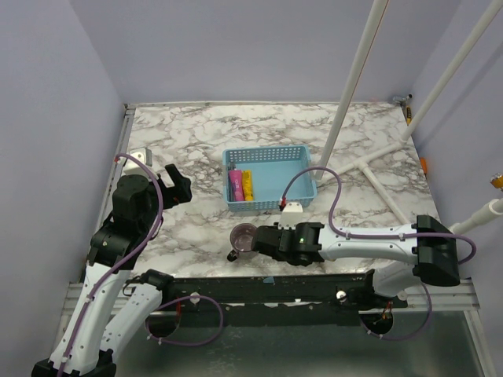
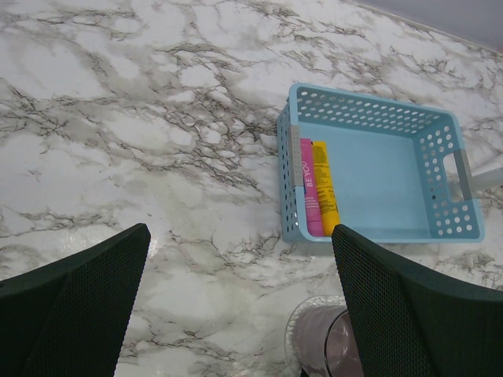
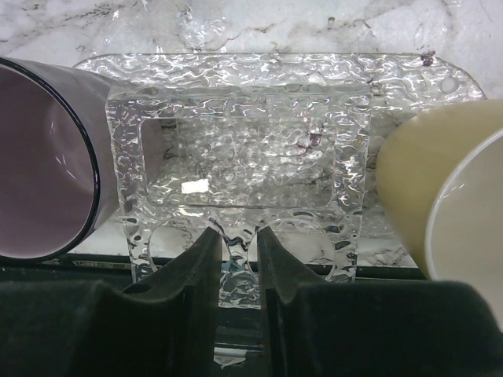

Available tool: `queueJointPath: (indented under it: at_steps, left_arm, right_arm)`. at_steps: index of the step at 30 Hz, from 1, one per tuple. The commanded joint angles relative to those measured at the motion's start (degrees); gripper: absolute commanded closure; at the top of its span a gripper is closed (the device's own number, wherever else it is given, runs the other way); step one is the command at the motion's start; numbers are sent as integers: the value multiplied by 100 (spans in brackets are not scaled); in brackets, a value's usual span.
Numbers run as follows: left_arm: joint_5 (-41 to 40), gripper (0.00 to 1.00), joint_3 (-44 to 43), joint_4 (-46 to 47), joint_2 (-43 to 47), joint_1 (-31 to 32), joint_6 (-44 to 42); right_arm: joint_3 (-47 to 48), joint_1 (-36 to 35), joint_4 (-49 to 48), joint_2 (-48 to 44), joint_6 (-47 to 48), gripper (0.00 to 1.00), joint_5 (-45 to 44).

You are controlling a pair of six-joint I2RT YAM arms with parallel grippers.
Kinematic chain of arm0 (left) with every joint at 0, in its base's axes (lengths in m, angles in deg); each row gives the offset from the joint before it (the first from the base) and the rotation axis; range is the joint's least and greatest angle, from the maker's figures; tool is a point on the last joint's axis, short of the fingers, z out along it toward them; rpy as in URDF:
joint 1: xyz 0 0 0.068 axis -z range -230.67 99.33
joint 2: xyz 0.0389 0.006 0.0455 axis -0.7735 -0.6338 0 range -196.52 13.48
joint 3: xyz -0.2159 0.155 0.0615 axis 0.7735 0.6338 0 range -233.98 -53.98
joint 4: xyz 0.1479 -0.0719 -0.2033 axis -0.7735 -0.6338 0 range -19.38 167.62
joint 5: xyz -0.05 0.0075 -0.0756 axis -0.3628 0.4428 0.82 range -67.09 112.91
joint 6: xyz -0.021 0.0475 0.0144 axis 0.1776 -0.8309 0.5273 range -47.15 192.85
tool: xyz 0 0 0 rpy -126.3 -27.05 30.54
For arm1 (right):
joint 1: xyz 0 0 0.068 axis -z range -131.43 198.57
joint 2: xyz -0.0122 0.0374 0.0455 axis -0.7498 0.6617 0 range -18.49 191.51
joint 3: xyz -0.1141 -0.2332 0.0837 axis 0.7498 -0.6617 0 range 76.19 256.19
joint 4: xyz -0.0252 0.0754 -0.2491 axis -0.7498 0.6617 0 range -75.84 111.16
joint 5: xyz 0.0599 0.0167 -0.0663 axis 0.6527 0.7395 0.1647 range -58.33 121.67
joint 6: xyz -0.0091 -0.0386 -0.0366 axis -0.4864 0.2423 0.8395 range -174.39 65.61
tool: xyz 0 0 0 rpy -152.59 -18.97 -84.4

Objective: Prepare toiletry sets of a toothbrush and toothpaste on the tray

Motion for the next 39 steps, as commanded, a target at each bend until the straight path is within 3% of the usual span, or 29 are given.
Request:
queueJointPath:
  at_steps: [1,24,32,39]
  left_arm:
    - [118,2,26,41,-15,26,-32]
    - [481,2,53,103,-300,26,-70]
    - [1422,2,-27,348,-700,39,53]
    - [2033,4,-887,79,-1770,332,292]
  right_arm:
    - [129,-92,235,10,-238,73,-189]
    - [909,-130,1195,-750,-65,66,-903]
    - [913,-135,990,-1221,488,61,-915]
    - [750,-132,1012,-1645,687,59,-924]
